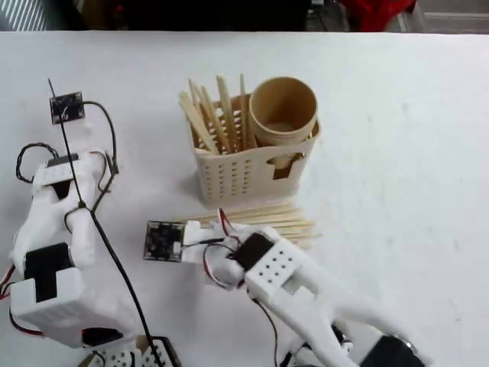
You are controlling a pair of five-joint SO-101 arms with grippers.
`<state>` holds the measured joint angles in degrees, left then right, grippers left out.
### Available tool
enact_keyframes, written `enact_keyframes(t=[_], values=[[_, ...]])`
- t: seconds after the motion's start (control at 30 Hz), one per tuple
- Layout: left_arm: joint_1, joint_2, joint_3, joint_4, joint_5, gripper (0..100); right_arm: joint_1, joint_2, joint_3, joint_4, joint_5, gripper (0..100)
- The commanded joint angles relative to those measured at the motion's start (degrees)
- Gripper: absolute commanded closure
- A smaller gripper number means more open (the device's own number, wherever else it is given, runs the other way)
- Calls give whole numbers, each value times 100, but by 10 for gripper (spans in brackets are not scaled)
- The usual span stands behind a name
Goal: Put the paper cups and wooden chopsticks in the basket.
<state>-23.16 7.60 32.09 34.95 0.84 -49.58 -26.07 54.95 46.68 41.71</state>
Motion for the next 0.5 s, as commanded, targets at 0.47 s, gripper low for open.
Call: enact_keyframes(t=[0.47], values=[[84,-22,-123,-88,-70,845,189,875,26,-488,123,904]])
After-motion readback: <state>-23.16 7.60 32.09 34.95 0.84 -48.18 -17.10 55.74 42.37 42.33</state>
